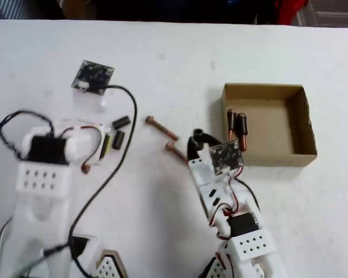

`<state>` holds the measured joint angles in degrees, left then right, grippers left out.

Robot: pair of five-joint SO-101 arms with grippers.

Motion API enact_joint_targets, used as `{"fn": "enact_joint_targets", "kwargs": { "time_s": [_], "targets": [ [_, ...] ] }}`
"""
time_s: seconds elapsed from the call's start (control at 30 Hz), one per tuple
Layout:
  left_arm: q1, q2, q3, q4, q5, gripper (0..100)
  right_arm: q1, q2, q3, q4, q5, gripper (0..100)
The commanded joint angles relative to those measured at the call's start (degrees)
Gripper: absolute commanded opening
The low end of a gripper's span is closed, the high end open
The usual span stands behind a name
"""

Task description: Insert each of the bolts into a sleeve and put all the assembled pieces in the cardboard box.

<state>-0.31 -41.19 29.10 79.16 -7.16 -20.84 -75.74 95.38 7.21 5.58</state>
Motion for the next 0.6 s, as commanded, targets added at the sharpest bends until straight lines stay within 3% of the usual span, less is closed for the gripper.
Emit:
{"fn": "enact_joint_targets", "kwargs": {
  "time_s": [0.0, 0.17, 0.57],
  "targets": [
    [0.84, -8.4, 0.09, 0.09, -0.35, 2, -5.23, -1.1, -3.25, 0.22, 0.09, 1.7],
    [0.66, -18.42, 6.77, -1.76, -0.35, 2, -11.12, -1.1, -3.69, 0.04, 0.09, 1.7],
    [0.92, -39.08, 25.93, -23.74, 0.0, 2, -15.43, -1.1, -3.52, -0.04, -0.44, 1.7]
  ]
}}
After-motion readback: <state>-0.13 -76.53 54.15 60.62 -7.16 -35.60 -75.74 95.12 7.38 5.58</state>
